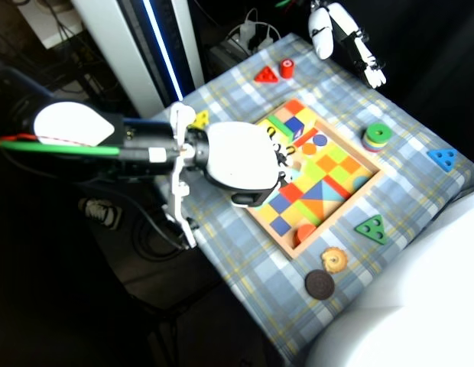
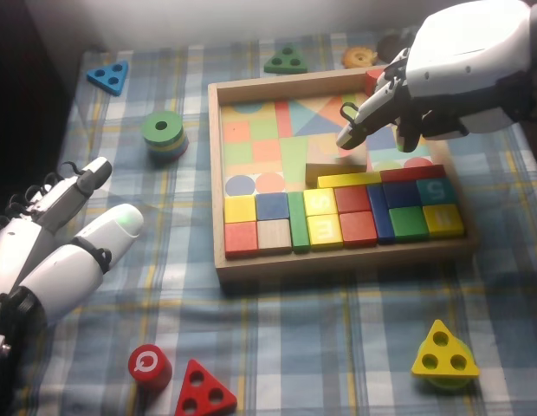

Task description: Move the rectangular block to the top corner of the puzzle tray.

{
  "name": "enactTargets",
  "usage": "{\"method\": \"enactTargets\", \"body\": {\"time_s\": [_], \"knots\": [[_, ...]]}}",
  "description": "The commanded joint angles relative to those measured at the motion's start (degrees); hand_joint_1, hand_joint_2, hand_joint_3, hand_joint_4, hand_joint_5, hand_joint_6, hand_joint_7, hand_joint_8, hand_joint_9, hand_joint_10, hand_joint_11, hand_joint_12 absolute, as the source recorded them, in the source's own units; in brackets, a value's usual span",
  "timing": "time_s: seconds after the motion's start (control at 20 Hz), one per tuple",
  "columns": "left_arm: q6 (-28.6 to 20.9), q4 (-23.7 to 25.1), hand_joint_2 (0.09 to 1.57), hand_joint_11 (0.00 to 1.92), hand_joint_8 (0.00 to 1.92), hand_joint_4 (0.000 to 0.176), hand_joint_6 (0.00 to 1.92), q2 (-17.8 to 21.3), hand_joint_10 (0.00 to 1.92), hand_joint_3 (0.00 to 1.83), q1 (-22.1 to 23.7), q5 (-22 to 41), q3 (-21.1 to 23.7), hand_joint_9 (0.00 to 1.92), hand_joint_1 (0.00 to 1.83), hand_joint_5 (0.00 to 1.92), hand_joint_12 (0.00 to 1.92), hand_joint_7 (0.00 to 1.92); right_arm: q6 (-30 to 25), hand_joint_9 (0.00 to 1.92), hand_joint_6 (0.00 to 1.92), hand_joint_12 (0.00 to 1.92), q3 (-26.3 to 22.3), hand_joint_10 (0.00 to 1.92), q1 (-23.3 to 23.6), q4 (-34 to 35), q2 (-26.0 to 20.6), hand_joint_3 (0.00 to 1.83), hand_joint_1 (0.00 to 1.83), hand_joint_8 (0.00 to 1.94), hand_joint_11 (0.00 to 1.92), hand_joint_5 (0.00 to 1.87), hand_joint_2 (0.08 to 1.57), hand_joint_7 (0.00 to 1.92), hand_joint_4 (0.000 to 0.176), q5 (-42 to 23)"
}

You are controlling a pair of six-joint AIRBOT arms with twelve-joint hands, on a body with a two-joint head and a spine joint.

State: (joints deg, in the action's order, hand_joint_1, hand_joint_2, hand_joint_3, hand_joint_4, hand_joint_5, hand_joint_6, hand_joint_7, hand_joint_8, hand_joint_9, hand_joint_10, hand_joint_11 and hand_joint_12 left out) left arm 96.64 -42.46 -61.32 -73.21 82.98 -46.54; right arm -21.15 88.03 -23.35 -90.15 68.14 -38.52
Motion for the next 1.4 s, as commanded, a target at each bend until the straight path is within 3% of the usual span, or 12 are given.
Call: {"method": "enactTargets", "body": {"time_s": [0.0, 0.1, 0.2, 0.3, 0.45, 0.5, 0.7, 0.75, 0.9, 1.0, 1.15, 1.35], "knots": [[-0.19, 2.49, 1.20, 0.00, 0.00, 0.063, 0.00, -0.14, 0.01, 0.00, 0.42, 6.22, -0.38, 0.11, 0.00, 0.23, 0.00, 0.22, -0.13, 1.44, 0.01, 1.92, -0.10, 1.92, 0.56, 2.60, 0.13, 0.01, 1.52, 1.94, 1.50, 0.56, 1.25, 1.26, 0.018, -1.26], [-0.21, 2.36, 1.20, 0.00, 0.00, 0.080, 0.00, -0.10, 0.00, 0.00, 0.42, 6.22, -0.46, 0.10, 0.00, 0.22, 0.00, 0.20, -0.13, 1.50, 0.01, 1.92, -0.56, 1.92, 0.42, 2.55, 0.07, 0.00, 1.56, 1.94, 1.55, 0.56, 1.24, 1.30, 0.000, -1.26], [-0.21, 2.41, 1.20, 0.01, 0.01, 0.075, 0.00, -0.06, 0.01, 0.00, 0.42, 6.16, -0.42, 0.11, 0.00, 0.22, 0.00, 0.21, -0.13, 1.53, 0.01, 1.92, -0.64, 1.92, 0.13, 2.33, 0.07, 0.01, 1.51, 1.94, 1.58, 0.57, 1.24, 1.33, 0.022, -1.26], [-0.21, 2.39, 1.20, 0.00, 0.01, 0.072, 0.00, -0.07, 0.01, 0.00, 0.42, 6.21, -0.51, 0.11, 0.00, 0.23, 0.00, 0.22, -0.35, 1.55, 0.00, 1.92, -0.64, 1.92, -0.27, 2.31, 0.05, 0.00, 1.53, 1.94, 1.60, 0.57, 1.24, 1.35, 0.000, -1.25], [-0.21, 2.39, 1.19, 0.01, 0.00, 0.082, 0.00, -0.07, 0.01, 0.00, 0.42, 6.06, -0.51, 0.12, 0.00, 0.22, 0.00, 0.21, -0.47, 1.50, 0.00, 1.92, -0.60, 1.92, -0.40, 1.20, 0.05, 0.00, 1.51, 1.94, 1.53, 0.56, 1.23, 1.32, 0.046, -0.94], [-0.21, 2.40, 1.19, 0.02, 0.00, 0.076, 0.00, -0.07, 0.01, 0.00, 0.42, 6.06, -0.51, 0.12, 0.00, 0.23, 0.01, 0.21, -0.47, 1.48, 0.01, 1.92, -0.59, 1.92, -0.45, 0.99, 0.05, 0.00, 1.51, 1.94, 1.53, 0.57, 1.22, 1.30, 0.009, -0.70], [-0.21, 2.40, 1.18, 0.01, 0.00, 0.082, 0.01, -0.03, 0.01, 0.00, 0.43, 5.93, -0.46, 0.12, 0.00, 0.24, 0.01, 0.22, -1.15, 1.42, 0.00, 1.92, 0.12, 1.92, -1.89, 0.18, 0.05, 0.00, 1.50, 1.94, 1.48, 0.56, 1.23, 1.21, 0.031, 0.13], [-0.21, 2.40, 1.19, 0.01, 0.01, 0.082, 0.00, -0.04, 0.01, 0.00, 0.43, 5.87, -0.44, 0.13, 0.00, 0.24, 0.01, 0.23, -1.15, 1.46, 0.01, 1.92, 0.38, 1.92, -1.89, -0.12, 0.01, 0.00, 1.55, 1.94, 1.51, 0.58, 1.23, 1.26, 0.002, 0.70], [-0.21, 2.40, 1.19, 0.00, 0.00, 0.075, 0.00, -0.02, 0.01, 0.00, 0.43, 5.83, -0.39, 0.13, 0.00, 0.24, 0.00, 0.23, -1.16, 1.54, 0.00, 1.92, 0.93, 1.92, -1.89, -0.52, -0.42, 0.00, 1.57, 1.94, 1.57, 0.58, 1.22, 1.36, 0.000, 1.78], [-0.72, 2.34, 1.20, 0.02, 0.00, 0.100, 0.00, 0.14, 0.01, 0.00, 0.57, 5.16, -0.31, 0.13, 0.00, 0.20, 0.01, 0.22, -1.29, 1.53, 0.00, 1.92, 0.93, 1.92, -1.89, -0.85, -0.87, 0.00, 1.56, 1.94, 1.57, 0.59, 1.22, 1.36, 0.000, 2.72], [-0.88, 2.33, 1.19, 0.00, 0.00, 0.089, 0.00, 0.39, 0.00, 0.00, 0.79, 5.25, -0.13, 0.11, 0.00, 0.18, 0.00, 0.19, -2.76, 1.53, 0.00, 1.92, 0.35, 1.92, -2.06, -1.01, -2.48, 0.01, 1.48, 1.94, 1.56, 0.52, 1.26, 1.36, 0.015, 3.39], [-0.86, 2.27, 1.20, 0.00, 0.00, 0.087, 0.00, 0.44, 0.00, 0.00, 0.79, 5.05, -0.09, 0.12, 0.00, 0.19, 0.00, 0.20, -2.76, 1.54, 0.01, 1.92, 0.64, 1.92, -2.06, -2.23, -2.97, 0.00, 1.52, 1.94, 1.57, 0.52, 1.25, 1.32, 0.000, 4.72]]}}
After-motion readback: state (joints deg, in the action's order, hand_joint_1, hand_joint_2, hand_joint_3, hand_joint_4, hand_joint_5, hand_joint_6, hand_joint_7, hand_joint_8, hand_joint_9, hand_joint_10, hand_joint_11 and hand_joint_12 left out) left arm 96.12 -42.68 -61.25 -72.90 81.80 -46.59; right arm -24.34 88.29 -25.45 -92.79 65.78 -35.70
